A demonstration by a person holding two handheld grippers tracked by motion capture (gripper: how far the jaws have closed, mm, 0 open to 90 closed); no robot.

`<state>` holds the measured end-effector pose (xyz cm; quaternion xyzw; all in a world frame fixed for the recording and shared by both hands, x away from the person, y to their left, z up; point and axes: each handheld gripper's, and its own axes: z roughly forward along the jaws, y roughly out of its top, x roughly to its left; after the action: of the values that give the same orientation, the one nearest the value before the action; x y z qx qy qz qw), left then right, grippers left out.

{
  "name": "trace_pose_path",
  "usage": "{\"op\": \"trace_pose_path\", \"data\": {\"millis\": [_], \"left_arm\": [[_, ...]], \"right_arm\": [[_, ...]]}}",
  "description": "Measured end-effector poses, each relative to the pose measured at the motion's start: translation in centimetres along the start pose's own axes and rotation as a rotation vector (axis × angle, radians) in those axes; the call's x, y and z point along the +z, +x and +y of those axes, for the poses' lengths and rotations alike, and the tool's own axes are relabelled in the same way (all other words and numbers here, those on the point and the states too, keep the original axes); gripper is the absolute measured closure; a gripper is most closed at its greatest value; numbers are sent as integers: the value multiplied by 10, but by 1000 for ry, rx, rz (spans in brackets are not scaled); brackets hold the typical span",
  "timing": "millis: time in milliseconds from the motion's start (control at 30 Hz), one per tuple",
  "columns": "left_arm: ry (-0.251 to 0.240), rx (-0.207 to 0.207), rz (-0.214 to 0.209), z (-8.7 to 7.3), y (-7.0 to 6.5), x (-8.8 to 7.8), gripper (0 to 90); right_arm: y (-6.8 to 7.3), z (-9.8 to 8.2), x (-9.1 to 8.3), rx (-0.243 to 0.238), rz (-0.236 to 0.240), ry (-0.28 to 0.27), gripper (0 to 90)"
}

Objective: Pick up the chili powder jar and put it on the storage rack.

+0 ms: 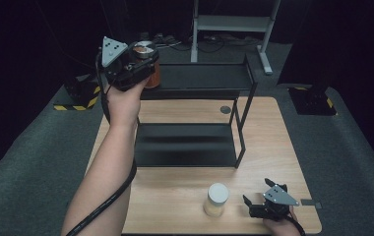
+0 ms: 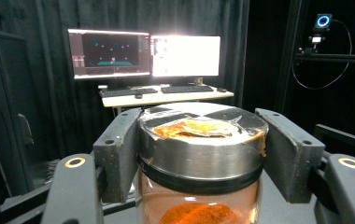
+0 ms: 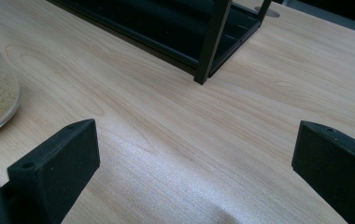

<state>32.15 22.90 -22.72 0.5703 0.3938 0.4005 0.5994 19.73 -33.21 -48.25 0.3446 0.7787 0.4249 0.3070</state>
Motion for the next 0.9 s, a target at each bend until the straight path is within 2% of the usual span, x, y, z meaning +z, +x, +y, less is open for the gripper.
{"op": "trace_pose_path", "data": {"millis": [433,900], "left_arm": [[4,-10,19,-6,0,6,346],[16,-1,26,-12,-2,10,346]], "right_arm": [[2,0,0,-13,-2,-2,0],[1,-1,-1,-11,1,-8,0]]}}
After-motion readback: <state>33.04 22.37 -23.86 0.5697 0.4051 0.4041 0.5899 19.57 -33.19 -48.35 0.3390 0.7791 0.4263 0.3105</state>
